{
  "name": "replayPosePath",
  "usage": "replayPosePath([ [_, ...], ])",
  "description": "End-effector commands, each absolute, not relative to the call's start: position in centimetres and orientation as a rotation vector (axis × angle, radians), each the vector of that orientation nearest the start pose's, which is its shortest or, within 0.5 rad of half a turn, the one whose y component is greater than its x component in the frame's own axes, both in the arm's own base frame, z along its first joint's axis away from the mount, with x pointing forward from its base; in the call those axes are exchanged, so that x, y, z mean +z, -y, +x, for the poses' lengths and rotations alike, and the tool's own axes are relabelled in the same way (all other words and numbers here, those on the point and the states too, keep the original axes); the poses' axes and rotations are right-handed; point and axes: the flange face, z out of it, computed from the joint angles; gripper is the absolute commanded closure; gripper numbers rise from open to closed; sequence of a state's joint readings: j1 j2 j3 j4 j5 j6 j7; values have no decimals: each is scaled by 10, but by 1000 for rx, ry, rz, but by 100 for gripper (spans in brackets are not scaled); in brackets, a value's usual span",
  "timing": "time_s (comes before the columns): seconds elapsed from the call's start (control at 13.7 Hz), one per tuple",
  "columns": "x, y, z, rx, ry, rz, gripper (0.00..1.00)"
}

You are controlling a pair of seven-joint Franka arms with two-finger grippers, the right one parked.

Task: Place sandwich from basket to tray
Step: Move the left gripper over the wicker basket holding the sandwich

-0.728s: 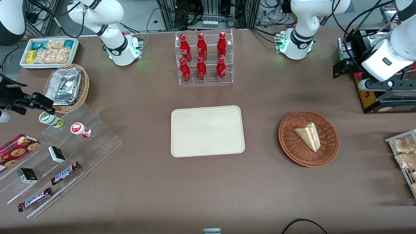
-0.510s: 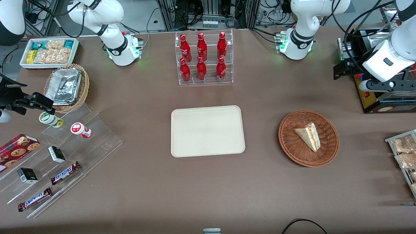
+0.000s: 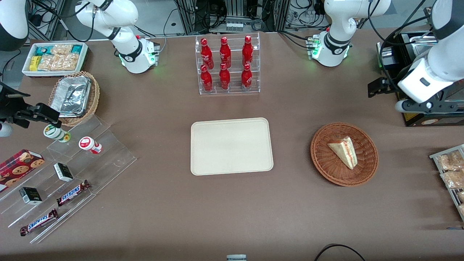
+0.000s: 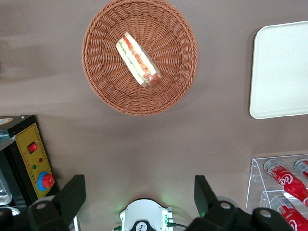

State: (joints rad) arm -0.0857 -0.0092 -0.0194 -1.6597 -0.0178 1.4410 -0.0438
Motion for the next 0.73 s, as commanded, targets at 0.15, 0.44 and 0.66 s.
replayPosePath([
  [0.15,528,58,537,309,-108,-3126,0],
  [0.44,478,58,540,237,-105,-3134,0],
  [0.66,442,57,548,218,-96,-3136,0],
])
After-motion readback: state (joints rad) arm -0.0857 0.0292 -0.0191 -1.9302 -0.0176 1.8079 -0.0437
